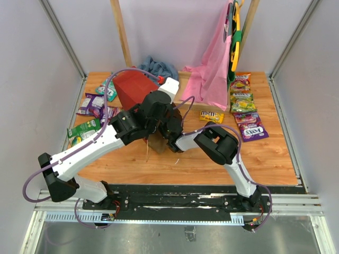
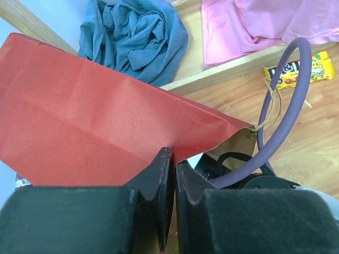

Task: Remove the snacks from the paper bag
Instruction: Take out the snack from the paper bag.

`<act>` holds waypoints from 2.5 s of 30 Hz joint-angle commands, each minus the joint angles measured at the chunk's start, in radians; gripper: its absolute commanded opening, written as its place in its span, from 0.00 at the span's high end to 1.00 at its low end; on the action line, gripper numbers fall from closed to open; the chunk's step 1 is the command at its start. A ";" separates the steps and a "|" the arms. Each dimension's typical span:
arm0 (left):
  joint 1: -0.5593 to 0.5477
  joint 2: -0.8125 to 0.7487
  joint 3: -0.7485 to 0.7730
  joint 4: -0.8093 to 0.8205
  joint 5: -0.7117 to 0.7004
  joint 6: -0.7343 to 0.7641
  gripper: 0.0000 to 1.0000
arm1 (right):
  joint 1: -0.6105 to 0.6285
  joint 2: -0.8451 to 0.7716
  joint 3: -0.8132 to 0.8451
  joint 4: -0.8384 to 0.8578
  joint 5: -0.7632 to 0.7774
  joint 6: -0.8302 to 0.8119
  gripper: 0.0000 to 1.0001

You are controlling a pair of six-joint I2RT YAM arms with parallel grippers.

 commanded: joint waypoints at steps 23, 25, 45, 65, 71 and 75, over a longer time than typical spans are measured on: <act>-0.007 0.000 0.063 -0.027 -0.007 -0.023 0.87 | 0.032 0.053 0.211 0.080 0.101 -0.586 0.30; -0.007 -0.001 0.063 -0.029 -0.009 -0.021 0.87 | 0.028 0.078 0.252 0.080 0.091 -0.587 0.34; 0.006 0.011 0.054 -0.026 -0.037 -0.018 0.87 | 0.065 -0.072 -0.004 0.080 0.067 -0.421 0.99; 0.014 0.024 0.060 -0.047 -0.090 -0.022 0.86 | 0.203 -0.428 -0.481 0.080 0.129 -0.340 0.99; 0.017 0.021 0.059 -0.061 -0.107 -0.025 0.86 | 0.206 -0.571 -0.573 0.078 0.176 -0.346 0.99; 0.018 0.019 0.063 -0.069 -0.112 -0.026 0.86 | 0.213 -0.666 -0.630 0.079 0.198 -0.346 0.99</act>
